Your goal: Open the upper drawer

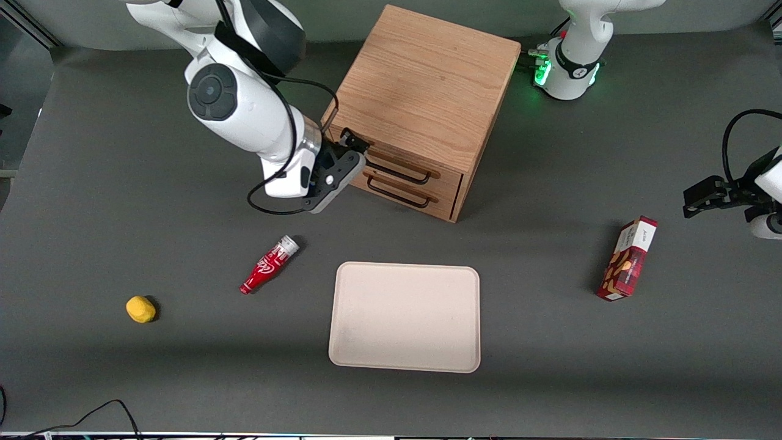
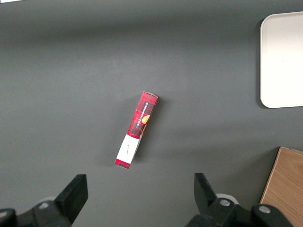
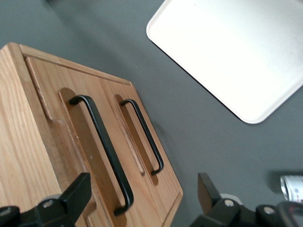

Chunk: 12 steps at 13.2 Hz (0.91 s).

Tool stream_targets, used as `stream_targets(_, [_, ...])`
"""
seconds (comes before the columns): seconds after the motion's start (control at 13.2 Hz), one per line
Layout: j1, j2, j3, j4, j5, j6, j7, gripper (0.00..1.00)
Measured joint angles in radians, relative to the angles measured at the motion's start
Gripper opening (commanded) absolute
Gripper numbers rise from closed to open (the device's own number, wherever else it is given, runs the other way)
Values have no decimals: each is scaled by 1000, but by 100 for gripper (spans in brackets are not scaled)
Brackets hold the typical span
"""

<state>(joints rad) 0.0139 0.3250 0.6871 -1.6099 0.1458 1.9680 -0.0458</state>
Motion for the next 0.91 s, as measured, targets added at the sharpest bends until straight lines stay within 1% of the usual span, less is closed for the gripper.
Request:
stream_targets(0.15, [8,13,0,-6,0,28,0,100])
stream_targets(0.45, [18,37,1,-79,-2,146,0,100])
stream_targets(0.91, [40,63,17,-109,-2,175,0,100])
